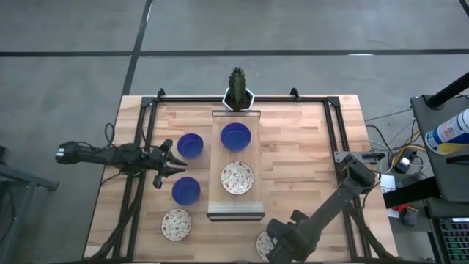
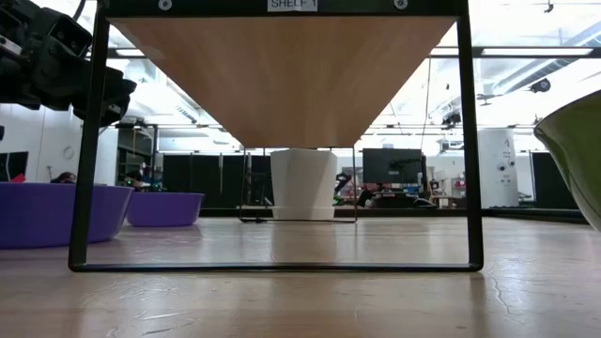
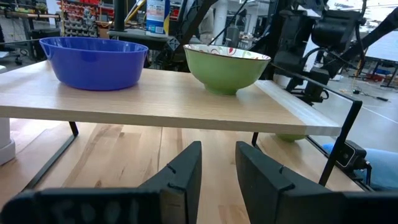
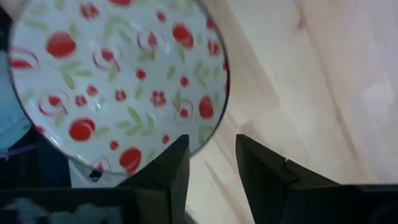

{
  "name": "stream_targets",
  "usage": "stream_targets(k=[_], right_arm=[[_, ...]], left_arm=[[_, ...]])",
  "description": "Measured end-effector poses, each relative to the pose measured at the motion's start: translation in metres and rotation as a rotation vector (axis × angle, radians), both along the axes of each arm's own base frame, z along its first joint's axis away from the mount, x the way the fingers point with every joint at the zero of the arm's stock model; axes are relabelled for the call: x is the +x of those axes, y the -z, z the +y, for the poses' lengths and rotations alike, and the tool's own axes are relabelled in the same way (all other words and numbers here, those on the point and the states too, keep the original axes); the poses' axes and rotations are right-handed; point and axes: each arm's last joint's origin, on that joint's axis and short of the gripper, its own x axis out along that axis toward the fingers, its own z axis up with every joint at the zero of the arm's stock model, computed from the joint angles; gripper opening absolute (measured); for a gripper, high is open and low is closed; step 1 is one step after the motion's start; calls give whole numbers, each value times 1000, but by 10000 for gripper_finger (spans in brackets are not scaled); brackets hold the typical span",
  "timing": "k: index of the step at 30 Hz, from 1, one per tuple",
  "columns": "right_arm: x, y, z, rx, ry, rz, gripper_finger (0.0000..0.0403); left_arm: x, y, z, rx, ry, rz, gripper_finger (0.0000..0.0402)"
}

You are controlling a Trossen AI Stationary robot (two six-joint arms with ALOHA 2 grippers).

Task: Pick & Place Mini bowls
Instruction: Stack the right white patterned bowl on top of the white patterned bowl on the shelf

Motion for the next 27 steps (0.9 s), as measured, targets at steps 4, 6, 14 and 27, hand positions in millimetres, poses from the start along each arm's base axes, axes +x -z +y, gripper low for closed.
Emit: stream_targets(k=[4,6,14,27], right_arm=[[-5,4,1,-2,-2,20,125],[-6,3,1,2,-5,19,125],[-6,3,0,1,-50,8,125],[-32,-13,-37,127,-46,-218,125]], left_arm=[[0,0,0,0,0,0,103],[0,0,0,0,0,0,103],[0,0,0,0,0,0,103],[0,0,0,-1,-1,-3,103]])
